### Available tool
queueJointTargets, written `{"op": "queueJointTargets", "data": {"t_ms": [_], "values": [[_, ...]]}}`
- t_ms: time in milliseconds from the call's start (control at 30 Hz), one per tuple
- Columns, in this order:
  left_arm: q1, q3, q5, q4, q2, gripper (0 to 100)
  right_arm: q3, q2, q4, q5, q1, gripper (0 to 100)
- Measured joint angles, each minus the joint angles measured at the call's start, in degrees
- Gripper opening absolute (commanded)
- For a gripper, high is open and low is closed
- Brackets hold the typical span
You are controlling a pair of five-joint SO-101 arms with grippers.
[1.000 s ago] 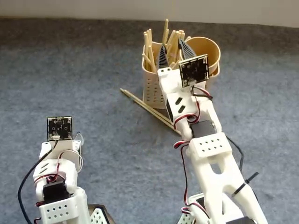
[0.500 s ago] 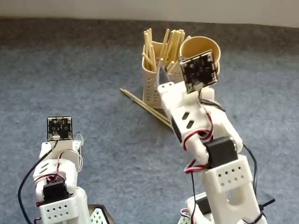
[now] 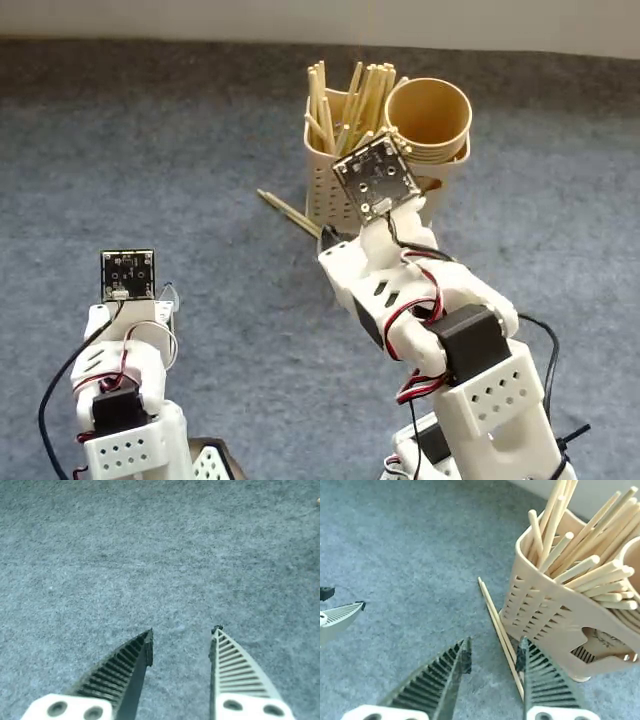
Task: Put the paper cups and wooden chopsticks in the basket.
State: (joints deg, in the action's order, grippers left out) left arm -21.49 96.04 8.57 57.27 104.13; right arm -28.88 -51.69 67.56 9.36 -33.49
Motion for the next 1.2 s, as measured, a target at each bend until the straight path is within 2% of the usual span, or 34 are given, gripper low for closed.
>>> {"op": "queueJointTargets", "data": {"t_ms": [233,633,833,1200], "values": [[0.0,0.0,0.0,0.0,0.0,19,-9.6,0.0,0.0,7.3,-4.1,15.6],[0.0,0.0,0.0,0.0,0.0,19,-20.0,1.4,-6.5,18.0,-4.2,15.5],[0.0,0.0,0.0,0.0,0.0,19,-18.4,15.2,-9.0,19.7,-1.3,15.5],[0.0,0.0,0.0,0.0,0.0,19,-3.1,43.0,-10.6,25.9,6.3,15.5]]}}
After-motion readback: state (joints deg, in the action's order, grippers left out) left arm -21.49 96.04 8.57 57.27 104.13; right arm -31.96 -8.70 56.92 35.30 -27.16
